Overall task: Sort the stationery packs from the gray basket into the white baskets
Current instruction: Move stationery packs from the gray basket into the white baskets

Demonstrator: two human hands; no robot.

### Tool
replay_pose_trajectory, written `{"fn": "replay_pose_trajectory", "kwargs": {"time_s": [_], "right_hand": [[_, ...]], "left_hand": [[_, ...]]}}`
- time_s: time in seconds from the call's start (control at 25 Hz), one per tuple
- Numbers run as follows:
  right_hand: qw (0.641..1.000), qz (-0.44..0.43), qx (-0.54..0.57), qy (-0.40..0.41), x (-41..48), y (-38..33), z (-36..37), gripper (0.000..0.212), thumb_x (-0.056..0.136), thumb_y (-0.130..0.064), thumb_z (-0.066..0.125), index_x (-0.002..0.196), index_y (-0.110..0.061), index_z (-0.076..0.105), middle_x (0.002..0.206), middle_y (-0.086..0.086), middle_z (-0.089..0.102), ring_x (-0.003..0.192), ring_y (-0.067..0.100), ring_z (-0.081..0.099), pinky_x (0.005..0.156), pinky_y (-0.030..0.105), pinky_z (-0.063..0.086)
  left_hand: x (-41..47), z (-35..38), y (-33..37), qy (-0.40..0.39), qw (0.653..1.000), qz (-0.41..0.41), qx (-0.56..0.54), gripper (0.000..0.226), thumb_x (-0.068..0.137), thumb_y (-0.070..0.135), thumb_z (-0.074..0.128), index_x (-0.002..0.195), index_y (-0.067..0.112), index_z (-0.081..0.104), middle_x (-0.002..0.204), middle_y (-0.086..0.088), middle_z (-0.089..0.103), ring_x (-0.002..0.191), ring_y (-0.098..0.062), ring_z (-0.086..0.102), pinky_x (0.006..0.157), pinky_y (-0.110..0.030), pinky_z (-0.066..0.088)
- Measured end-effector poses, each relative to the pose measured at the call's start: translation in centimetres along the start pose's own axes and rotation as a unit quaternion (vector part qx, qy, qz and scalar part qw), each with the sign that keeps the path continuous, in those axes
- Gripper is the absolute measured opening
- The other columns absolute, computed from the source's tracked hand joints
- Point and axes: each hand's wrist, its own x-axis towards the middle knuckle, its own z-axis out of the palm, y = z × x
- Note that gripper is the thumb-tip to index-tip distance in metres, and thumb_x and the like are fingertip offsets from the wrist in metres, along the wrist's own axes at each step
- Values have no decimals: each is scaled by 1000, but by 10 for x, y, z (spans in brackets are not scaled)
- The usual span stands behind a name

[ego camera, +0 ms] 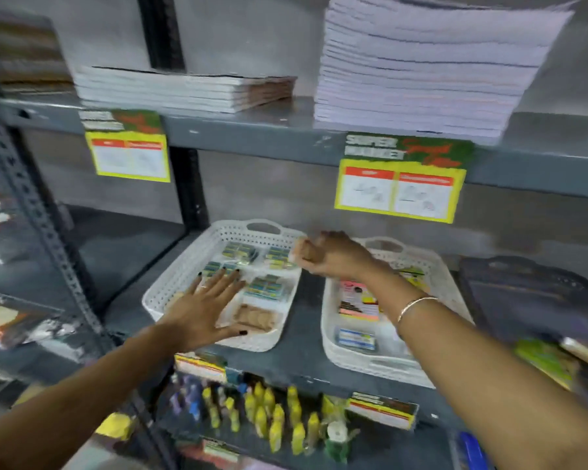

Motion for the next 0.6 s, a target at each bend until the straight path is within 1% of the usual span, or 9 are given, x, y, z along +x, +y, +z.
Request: {"fn": "replay_pose_trajectory", "kwargs": {"time_s": [0.08, 0.12, 0.16, 0.2, 0.24, 0.32, 0.4, 0.48, 0.6], "right_hand": [[999, -10, 31, -39, 13, -50, 19, 53, 78, -61, 56, 94, -11, 63, 102, 15, 68, 100, 27, 65, 83, 33, 49], [998, -18, 32, -57, 15, -71, 28, 43, 80, -55, 60, 83, -12, 60, 103, 19, 66, 100, 30, 64, 80, 33, 48], [996, -20, 38, -73, 20, -89, 39, 39, 81, -52, 61, 75, -14, 55, 105, 21, 64, 101, 33, 62, 77, 33, 46], [995, -12, 32, -94, 20, -99, 49, 40, 80, -53, 62, 76, -14, 54, 108, 21, 63, 104, 34, 60, 76, 33, 44], [994, -13, 33, -107, 22, -106, 59, 46, 80, -56, 62, 87, -10, 57, 113, 20, 62, 106, 34, 59, 78, 34, 44], [991, -19, 15, -128, 24, -119, 77, 66, 78, -63, 60, 111, -6, 55, 119, 15, 60, 110, 33, 57, 84, 36, 46], [990, -14, 1, -141, 23, -123, 89, 69, 78, -63, 59, 118, -8, 52, 123, 13, 59, 112, 31, 56, 84, 36, 45], [988, -12, -10, -154, 20, -126, 90, 68, 81, -59, 58, 125, -8, 48, 128, 13, 56, 116, 31, 54, 84, 34, 43], [983, -12, -37, -182, 20, -126, 86, 71, 84, -40, 64, 139, -8, 34, 138, 15, 50, 123, 31, 50, 91, 36, 44]], "left_hand": [[-18, 8, -29, -26, 999, -26, -11, 113, 55, 90, -11, 144, 22, 2, 152, -2, -2, 139, -21, -5, 111, -43, -4], [-22, 11, -38, -32, 999, -34, -19, 114, 54, 89, -13, 145, 22, 6, 154, -3, 1, 139, -20, -5, 112, -43, -3], [-25, 14, -48, -35, 998, -36, -29, 115, 54, 88, -15, 145, 23, 8, 155, -3, 2, 140, -19, -4, 112, -44, -2], [-26, 15, -50, -33, 998, -34, -40, 114, 54, 88, -17, 145, 24, 9, 155, -2, 2, 141, -18, -4, 113, -45, -1], [-26, 16, -51, -31, 998, -32, -54, 114, 54, 87, -18, 145, 25, 10, 156, -1, 1, 141, -17, -5, 113, -46, -1], [-28, 18, -54, -28, 996, -32, -81, 113, 55, 86, -19, 145, 26, 13, 156, 1, 0, 141, -15, -5, 114, -46, -1], [-28, 20, -55, -19, 995, -34, -93, 113, 54, 86, -20, 144, 27, 16, 156, 3, 2, 141, -14, -3, 113, -46, 0], [-28, 22, -55, -14, 994, -38, -96, 113, 54, 86, -21, 144, 28, 17, 156, 3, 3, 141, -13, -2, 113, -45, -1], [-27, 24, -55, -9, 995, -43, -91, 113, 55, 85, -21, 144, 27, 18, 156, 3, 4, 141, -13, -2, 113, -44, -1]]}}
